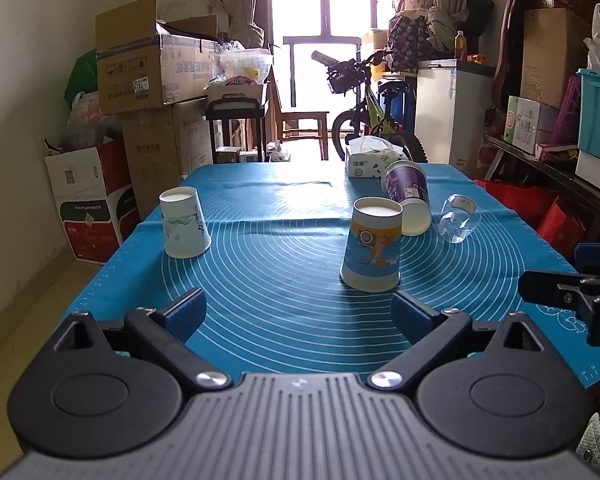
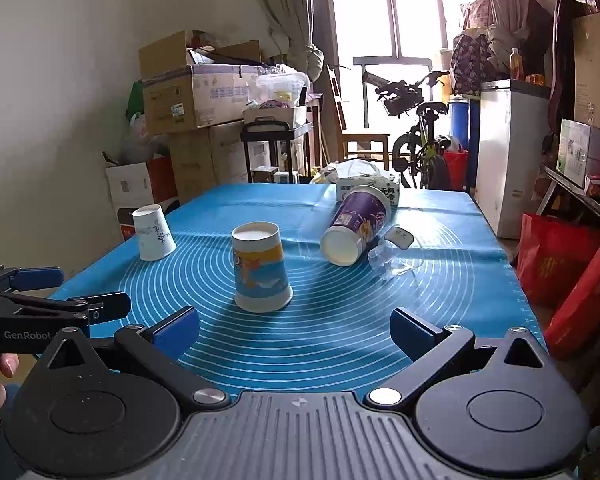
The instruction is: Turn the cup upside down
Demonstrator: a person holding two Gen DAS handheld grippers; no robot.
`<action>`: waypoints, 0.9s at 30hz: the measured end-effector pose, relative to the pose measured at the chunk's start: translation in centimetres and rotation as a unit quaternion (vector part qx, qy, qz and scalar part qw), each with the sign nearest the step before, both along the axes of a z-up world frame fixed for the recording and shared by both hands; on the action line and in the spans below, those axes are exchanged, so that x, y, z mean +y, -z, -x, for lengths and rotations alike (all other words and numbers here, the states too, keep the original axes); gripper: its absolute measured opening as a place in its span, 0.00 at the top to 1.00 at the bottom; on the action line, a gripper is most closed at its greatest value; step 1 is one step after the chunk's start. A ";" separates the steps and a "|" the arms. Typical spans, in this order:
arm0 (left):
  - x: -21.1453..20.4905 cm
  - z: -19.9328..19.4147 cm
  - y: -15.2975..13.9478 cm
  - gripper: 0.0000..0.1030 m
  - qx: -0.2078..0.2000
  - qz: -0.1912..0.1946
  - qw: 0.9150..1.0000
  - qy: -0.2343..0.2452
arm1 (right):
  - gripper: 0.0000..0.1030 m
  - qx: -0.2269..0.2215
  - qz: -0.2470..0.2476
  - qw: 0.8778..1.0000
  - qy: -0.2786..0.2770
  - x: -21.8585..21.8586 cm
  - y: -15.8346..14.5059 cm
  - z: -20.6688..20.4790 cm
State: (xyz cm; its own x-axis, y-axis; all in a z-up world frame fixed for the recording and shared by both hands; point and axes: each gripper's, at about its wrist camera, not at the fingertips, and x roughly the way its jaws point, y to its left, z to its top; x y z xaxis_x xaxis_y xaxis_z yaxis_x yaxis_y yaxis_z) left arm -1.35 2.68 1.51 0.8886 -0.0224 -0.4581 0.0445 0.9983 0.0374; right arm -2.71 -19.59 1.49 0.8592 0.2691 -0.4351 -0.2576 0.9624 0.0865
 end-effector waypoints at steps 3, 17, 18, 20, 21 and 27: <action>0.1 0.0 0.1 0.05 0.002 -0.001 1.000 0.000 | 0.00 0.000 0.000 1.000 0.001 0.0 0.0 0.0; 0.3 0.3 -0.2 0.05 -0.004 0.007 1.000 -0.005 | 0.00 0.000 0.002 1.000 0.005 0.2 0.0 0.2; 0.3 0.3 -0.1 0.05 -0.005 0.005 1.000 -0.006 | 0.00 0.000 0.002 1.000 0.005 0.1 0.0 0.2; 0.4 0.2 -0.1 0.05 -0.003 0.006 1.000 -0.006 | 0.00 0.001 0.002 1.000 0.005 0.1 0.0 0.2; 0.4 0.2 -0.1 0.05 -0.002 0.007 1.000 -0.006 | 0.00 0.001 0.002 1.000 0.005 0.1 0.0 0.2; 0.6 0.2 -0.2 0.05 -0.003 0.011 1.000 -0.007 | 0.00 0.003 0.004 1.000 0.004 0.1 0.1 -0.1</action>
